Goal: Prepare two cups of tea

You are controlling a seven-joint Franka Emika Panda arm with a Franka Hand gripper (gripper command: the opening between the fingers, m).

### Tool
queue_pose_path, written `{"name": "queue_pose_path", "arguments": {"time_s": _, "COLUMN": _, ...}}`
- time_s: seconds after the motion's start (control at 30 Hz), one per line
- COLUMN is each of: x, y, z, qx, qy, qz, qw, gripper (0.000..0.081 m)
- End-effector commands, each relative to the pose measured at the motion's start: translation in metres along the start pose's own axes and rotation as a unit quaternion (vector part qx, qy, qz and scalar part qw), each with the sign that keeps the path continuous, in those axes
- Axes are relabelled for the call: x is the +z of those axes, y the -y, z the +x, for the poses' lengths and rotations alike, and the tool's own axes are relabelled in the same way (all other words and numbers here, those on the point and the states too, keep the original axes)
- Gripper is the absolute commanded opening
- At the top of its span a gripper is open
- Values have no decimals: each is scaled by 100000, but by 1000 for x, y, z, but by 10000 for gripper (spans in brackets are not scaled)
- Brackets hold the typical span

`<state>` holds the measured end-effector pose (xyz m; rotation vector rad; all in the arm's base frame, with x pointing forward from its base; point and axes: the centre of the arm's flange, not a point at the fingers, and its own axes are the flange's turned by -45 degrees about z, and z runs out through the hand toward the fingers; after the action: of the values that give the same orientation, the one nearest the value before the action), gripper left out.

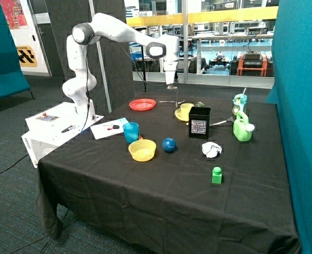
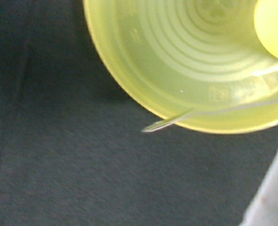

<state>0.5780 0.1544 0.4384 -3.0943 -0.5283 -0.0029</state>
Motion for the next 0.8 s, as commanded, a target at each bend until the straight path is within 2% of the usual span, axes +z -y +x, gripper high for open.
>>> {"name": "queue_pose_path", "arguments": {"time_s": 0.0, "x": -11, "y": 26, "z": 25, "qx": -2036, "qy": 113, "qz": -108, "qw": 99979, "gripper": 0}}
{"name": "queue_pose_path", "arguments": {"time_s": 0.3, "x": -2, "y": 31, "z": 39, "qx": -1762, "qy": 113, "qz": -109, "qw": 99984, "gripper": 0}}
{"name": "queue_pose_path", "arguments": {"time_s": 0.77, "x": 20, "y": -11, "z": 42, "qx": 1268, "qy": 110, "qz": -112, "qw": 99992, "gripper": 0}}
